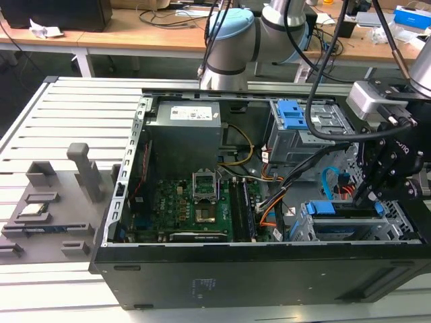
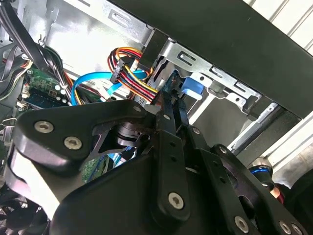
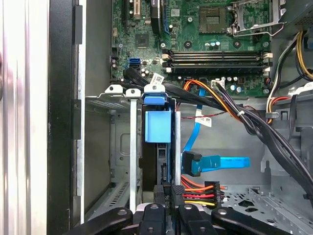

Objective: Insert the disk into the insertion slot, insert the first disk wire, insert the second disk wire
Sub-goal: 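Insert the first disk wire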

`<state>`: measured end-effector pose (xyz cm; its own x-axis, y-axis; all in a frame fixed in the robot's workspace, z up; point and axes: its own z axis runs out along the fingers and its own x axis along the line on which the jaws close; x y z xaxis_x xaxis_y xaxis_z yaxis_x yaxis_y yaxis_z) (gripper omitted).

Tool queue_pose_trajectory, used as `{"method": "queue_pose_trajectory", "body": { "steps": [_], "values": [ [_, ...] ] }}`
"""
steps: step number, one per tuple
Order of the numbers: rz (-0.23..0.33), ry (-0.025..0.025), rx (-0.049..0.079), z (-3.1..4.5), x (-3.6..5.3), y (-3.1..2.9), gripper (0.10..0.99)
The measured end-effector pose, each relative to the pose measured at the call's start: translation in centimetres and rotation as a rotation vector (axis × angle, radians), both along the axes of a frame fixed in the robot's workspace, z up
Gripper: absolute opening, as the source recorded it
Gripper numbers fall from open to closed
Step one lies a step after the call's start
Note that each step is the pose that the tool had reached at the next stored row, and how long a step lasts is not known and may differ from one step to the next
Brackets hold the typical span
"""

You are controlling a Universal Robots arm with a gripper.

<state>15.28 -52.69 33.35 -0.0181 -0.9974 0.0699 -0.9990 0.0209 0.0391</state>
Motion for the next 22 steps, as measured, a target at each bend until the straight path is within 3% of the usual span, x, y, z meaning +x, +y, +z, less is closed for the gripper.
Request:
{"method": "queue_pose_trajectory", "body": {
  "steps": [4, 5, 6, 11, 13, 14, 15, 17, 22],
  "values": [
    [0.000, -0.0001, 0.002, -0.13, 0.00, 0.01, 0.180],
    [0.000, 0.0000, -0.001, -0.02, 0.00, 0.01, 0.243],
    [0.000, 0.0000, -0.002, 0.10, 0.00, 0.00, 0.243],
    [0.000, 0.0000, -0.001, 3.09, 0.00, 0.10, 0.243],
    [0.000, 0.0000, -0.001, 3.82, 0.00, 0.19, 0.161],
    [0.000, 0.0000, -0.001, 4.54, 0.00, 0.23, 0.106],
    [0.000, 0.0000, -0.001, 5.27, 0.00, 0.25, 0.106],
    [0.000, 0.0001, -0.001, 5.71, 0.00, 0.25, 0.106],
    [0.000, 0.0000, -0.001, 5.73, 0.00, 0.25, 0.106]
  ]
}}
